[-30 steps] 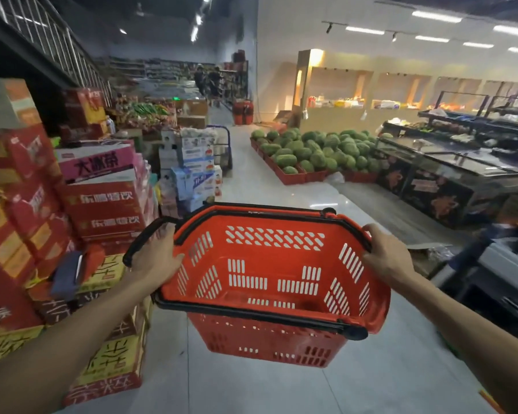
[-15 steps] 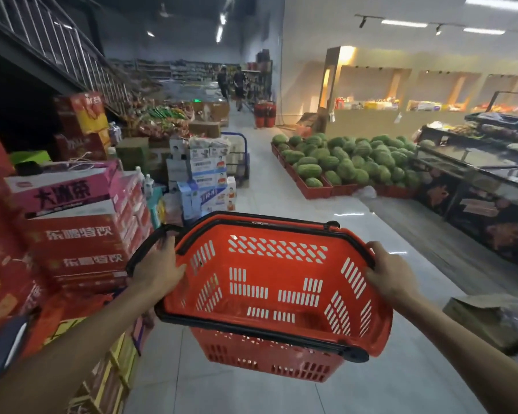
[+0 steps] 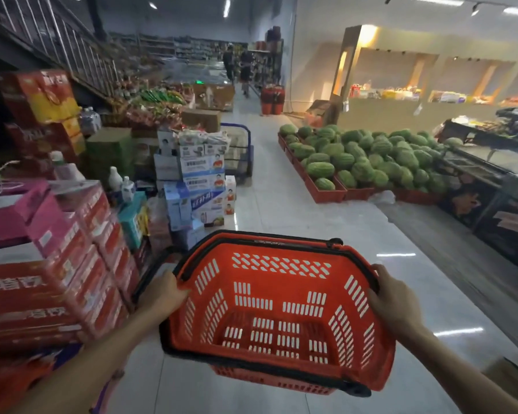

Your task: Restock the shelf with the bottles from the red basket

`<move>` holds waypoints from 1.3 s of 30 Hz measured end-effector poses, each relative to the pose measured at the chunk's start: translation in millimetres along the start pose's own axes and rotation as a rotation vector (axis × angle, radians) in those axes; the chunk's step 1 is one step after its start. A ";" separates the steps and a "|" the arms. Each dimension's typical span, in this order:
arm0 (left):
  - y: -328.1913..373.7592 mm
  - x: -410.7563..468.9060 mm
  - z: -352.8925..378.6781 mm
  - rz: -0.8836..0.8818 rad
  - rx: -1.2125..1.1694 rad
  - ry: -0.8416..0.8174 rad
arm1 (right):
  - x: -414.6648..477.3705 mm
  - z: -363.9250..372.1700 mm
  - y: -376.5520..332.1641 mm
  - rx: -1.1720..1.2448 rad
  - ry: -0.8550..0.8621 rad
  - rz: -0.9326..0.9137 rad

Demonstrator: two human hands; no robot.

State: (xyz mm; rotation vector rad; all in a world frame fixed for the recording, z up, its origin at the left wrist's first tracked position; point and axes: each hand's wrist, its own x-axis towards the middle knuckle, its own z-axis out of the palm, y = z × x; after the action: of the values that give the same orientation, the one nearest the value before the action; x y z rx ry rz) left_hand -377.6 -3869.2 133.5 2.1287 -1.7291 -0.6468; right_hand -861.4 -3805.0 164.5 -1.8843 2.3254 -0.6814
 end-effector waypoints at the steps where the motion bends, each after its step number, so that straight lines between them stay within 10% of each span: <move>1: 11.8 20.7 8.6 -0.035 -0.013 -0.048 | 23.5 15.0 10.6 0.006 -0.018 0.009; 9: 57.2 191.3 155.0 -0.496 -0.233 -0.355 | 184.8 157.3 116.7 0.022 -0.189 0.101; 20: 28.0 334.3 396.3 -0.797 -0.259 -0.382 | 307.3 392.1 224.9 0.097 -0.503 0.536; 31: -85.5 409.7 611.8 -0.862 -0.261 -0.358 | 289.1 635.7 313.8 0.128 -0.668 0.831; 39: -79.1 398.7 621.9 -0.676 -0.183 -0.494 | 275.4 665.5 316.5 0.188 -0.736 0.834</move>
State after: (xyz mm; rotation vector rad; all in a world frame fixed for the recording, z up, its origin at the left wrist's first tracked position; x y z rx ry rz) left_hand -578.1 -4220.3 -489.9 2.5492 -1.0247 -1.5503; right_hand -1000.4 -4212.2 -494.1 -0.7300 2.1140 -0.0659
